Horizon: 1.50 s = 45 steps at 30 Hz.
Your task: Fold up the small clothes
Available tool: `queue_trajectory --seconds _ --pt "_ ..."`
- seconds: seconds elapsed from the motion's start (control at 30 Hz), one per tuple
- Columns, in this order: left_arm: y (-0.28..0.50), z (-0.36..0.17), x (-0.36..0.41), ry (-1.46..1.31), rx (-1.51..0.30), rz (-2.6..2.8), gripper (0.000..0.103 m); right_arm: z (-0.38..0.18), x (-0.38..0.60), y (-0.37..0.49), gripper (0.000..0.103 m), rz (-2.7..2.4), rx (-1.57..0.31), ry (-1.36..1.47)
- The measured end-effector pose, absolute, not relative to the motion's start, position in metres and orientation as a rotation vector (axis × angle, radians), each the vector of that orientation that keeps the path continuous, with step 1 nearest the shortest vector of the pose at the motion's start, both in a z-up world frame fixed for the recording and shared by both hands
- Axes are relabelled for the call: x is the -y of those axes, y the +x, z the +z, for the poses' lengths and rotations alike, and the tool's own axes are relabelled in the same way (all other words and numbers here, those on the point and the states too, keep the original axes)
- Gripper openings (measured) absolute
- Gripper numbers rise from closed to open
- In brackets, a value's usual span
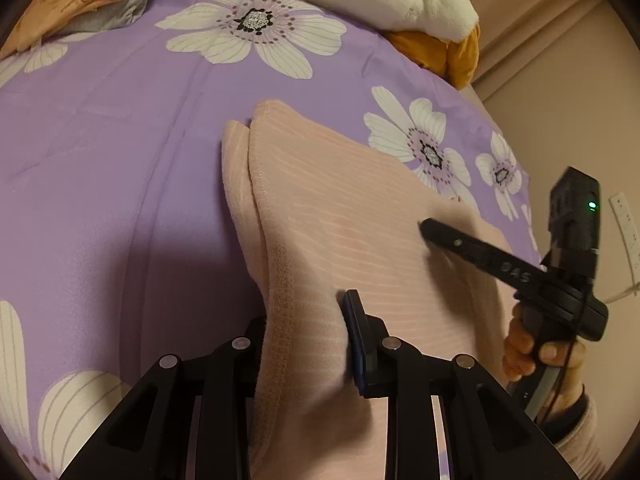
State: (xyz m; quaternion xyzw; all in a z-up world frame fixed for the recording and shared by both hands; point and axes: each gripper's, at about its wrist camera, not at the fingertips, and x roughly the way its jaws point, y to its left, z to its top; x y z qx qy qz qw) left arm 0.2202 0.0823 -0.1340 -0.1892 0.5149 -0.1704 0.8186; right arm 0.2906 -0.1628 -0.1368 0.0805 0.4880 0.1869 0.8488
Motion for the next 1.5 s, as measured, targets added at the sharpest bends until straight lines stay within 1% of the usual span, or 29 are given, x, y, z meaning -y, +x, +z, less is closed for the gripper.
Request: queue_trajectory --seconds 0.13,0.33,0.6,0.87,1.07,1.1,1.13,1.5 --pt "0.22 -0.133 -0.08 -0.379 -1.094 -0.353 0.026 -0.13 0.166 0.28 0.013 0.393 -1.027 0.169" --pt "0.218 -0.13 -0.077 -0.337 -1.089 -0.338 0.026 -0.119 0.17 0.239 0.013 0.431 -0.996 0.128" --pt "0.215 -0.127 -0.072 -0.304 -1.086 -0.318 0.026 -0.135 0.159 0.216 0.013 0.452 -1.053 0.075" --pt "0.211 -0.12 -0.069 -0.273 -1.077 -0.306 0.026 -0.121 0.16 0.177 0.015 0.516 -1.022 0.115" --pt "0.209 -0.114 -0.063 -0.252 -1.069 -0.299 0.026 -0.142 0.153 0.154 0.016 0.531 -1.081 0.086" --pt "0.208 -0.113 -0.061 -0.248 -1.066 -0.3 0.023 -0.146 0.153 0.154 0.016 0.529 -1.091 0.09" --pt "0.206 -0.111 -0.059 -0.243 -1.061 -0.3 0.022 -0.147 0.154 0.152 0.016 0.534 -1.086 0.095" --pt "0.2 -0.078 -0.024 -0.183 -1.011 -0.327 0.019 -0.124 0.201 0.15 0.016 0.525 -0.996 0.267"
